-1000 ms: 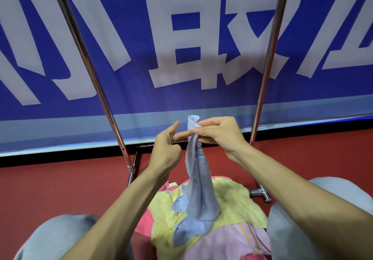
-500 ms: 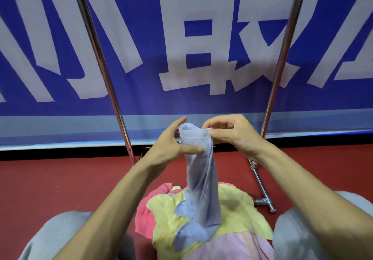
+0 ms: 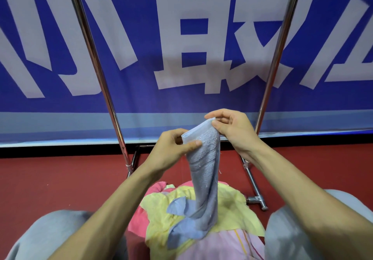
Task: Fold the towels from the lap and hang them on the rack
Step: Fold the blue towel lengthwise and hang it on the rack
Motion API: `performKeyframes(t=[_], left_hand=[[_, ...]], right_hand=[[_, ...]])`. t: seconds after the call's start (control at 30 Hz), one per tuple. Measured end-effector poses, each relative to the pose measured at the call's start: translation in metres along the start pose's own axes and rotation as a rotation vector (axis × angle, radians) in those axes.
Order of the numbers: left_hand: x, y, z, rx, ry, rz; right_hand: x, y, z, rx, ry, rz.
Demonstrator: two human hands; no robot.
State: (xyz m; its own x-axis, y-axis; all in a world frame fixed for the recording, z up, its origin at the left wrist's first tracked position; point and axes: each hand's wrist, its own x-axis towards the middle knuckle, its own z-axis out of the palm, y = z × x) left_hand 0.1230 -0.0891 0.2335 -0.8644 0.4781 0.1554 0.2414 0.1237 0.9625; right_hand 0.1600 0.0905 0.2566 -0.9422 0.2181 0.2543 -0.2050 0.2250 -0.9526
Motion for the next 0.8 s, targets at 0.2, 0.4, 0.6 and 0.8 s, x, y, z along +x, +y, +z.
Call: performKeyframes(t=[0.2,0.4,0.6,0.8], left_hand=[[-0.002,0.000,0.013,-0.040,0.139,0.063],[0.019,0.045,-0.004,0.056,0.126,0.163],[0.037,0.113,-0.029,0.155,0.134,0.256],[0.041,0.186,-0.049,0.180,0.195,0.403]], right_hand=[[0.001,-0.006,-0.004,0.055,0.080,0.028],[0.016,-0.033,-0.003,0.148,0.193,0.027],[0.034,-0.102,-0.014,0.201,0.258,-0.043],[0.043,-0.175,-0.016,0.195,0.264,-0.203]])
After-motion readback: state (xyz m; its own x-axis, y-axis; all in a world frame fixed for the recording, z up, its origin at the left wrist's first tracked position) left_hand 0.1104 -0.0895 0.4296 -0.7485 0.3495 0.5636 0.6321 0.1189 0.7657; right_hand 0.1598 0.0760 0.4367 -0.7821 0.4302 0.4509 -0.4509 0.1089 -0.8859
